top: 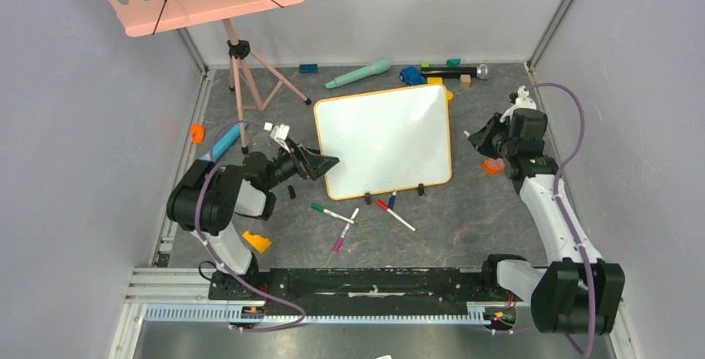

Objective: Write a sentence on the whiteboard
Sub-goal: Move the whiteboard to the center of the board, then adjust the whiteboard on the whiteboard stand.

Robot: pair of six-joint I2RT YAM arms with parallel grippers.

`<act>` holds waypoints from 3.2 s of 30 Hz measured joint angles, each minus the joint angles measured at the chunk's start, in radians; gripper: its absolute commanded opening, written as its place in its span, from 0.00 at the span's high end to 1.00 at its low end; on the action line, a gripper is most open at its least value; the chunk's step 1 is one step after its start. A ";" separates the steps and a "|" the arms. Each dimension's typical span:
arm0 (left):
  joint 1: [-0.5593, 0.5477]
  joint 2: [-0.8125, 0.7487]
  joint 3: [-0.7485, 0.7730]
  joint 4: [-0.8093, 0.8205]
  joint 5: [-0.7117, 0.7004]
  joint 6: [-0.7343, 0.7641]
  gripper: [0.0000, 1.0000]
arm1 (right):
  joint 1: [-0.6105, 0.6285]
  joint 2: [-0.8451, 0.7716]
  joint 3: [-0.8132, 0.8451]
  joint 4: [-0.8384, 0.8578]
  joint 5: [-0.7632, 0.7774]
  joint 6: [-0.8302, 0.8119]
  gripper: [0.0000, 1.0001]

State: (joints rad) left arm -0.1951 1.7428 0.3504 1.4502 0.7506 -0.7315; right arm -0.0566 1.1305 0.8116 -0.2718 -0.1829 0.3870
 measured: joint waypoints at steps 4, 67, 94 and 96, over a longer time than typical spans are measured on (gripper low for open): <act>0.000 -0.040 -0.011 -0.092 -0.015 0.092 0.00 | 0.000 -0.062 -0.006 -0.012 0.004 -0.025 1.00; 0.171 0.111 0.180 -0.043 0.220 0.122 0.00 | 0.000 -0.216 -0.022 -0.093 -0.027 -0.065 1.00; 0.171 0.272 0.332 0.022 0.431 -0.083 0.00 | 0.000 -0.205 0.032 -0.120 -0.047 -0.065 1.00; 0.171 0.273 0.332 0.022 0.433 -0.083 0.00 | 0.000 -0.204 0.032 -0.122 -0.047 -0.065 1.00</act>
State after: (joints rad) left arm -0.0238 2.0155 0.6827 1.4719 1.1831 -0.8143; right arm -0.0566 0.9268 0.8433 -0.3935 -0.2302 0.3222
